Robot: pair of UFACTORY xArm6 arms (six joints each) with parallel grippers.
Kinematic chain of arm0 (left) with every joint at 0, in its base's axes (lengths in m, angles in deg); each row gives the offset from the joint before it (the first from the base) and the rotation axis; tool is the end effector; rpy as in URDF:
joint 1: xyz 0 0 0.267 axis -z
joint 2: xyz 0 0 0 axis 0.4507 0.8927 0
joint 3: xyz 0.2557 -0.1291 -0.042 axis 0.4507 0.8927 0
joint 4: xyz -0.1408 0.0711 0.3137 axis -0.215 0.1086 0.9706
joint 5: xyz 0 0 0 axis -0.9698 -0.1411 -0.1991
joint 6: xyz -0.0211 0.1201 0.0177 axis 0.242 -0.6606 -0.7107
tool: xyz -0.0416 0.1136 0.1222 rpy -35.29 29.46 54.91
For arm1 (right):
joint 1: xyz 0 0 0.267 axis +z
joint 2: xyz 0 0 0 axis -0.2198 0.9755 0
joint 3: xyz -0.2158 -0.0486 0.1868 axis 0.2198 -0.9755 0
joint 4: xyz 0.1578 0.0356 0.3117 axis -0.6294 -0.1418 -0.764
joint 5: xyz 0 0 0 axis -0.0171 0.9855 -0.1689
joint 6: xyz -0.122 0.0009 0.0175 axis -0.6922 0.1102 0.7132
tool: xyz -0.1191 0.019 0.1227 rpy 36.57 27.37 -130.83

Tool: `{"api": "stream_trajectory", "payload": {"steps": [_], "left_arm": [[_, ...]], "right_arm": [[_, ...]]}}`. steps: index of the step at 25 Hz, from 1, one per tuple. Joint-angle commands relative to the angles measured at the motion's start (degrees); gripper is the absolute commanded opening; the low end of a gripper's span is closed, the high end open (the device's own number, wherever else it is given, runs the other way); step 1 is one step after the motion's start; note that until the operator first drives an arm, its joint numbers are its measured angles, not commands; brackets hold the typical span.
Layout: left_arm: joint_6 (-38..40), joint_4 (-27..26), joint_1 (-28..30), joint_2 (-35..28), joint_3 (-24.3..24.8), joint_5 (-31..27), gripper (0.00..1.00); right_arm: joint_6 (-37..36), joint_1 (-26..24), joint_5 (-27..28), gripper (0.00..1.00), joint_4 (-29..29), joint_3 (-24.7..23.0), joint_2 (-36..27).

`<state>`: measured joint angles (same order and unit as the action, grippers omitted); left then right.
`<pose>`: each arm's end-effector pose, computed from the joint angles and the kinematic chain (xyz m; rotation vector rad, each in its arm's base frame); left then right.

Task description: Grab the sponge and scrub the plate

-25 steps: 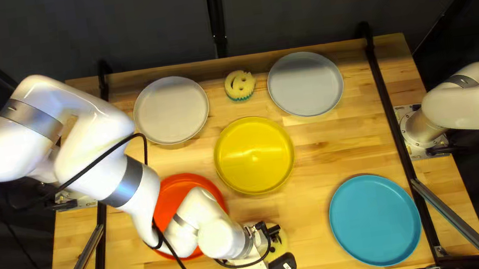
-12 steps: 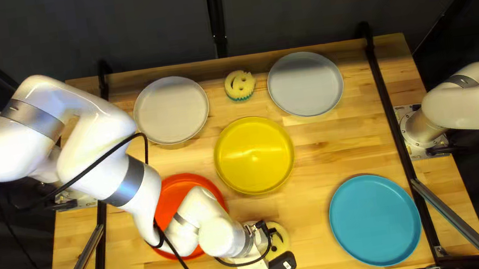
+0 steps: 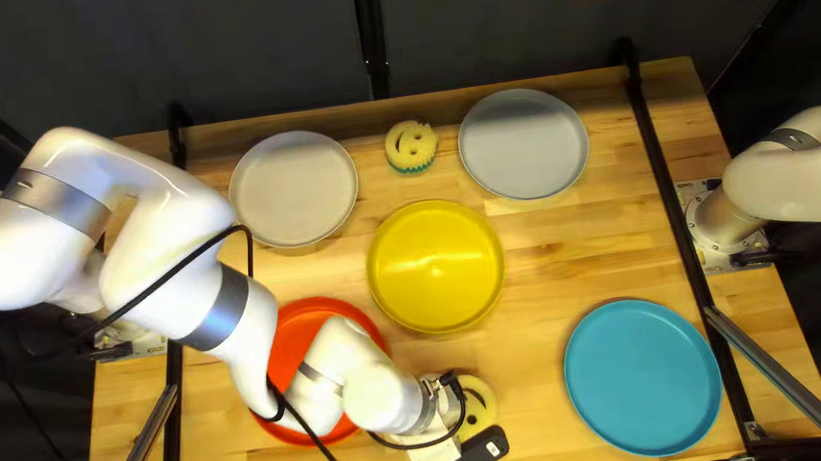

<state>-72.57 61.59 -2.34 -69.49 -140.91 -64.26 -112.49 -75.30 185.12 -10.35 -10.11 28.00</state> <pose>0.5310 -0.2344 0.0915 -2.4277 1.7820 -0.3924 0.1104 -0.2639 0.4123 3.0978 0.3753 -0.1262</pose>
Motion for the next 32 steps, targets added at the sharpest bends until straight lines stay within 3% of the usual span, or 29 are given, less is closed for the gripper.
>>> {"api": "stream_trajectory", "payload": {"steps": [1, 5, 10, 20, 32], "left_arm": [[-9.96, -4.9, -4.96, -5.35, 3.31, -4.27, 0.0], [-16.54, -7.29, -9.15, -8.63, 5.91, -7.44, 0.0], [-20.99, -7.65, -12.52, -9.12, 5.7, -10.97, 0.0], [-26.14, -9.43, -15.36, -5.88, 7.57, -9.27, 0.0], [-33.2, -12.15, -18.89, -4.53, 6.0, -10.07, 0.0]], "right_arm": [[0.0, 0.0, 0.0, 1.0, 0.0, 0.0, 0.0], [0.0, 0.0, 0.0, 1.0, 0.0, 0.0, 0.0], [0.0, 0.0, 0.0, 1.0, 0.0, 0.0, 0.0], [0.0, 0.0, 0.0, 1.0, 0.0, 0.0, 0.0], [0.0, 0.0, 0.0, 1.0, 0.0, 0.0, 0.0]]}}
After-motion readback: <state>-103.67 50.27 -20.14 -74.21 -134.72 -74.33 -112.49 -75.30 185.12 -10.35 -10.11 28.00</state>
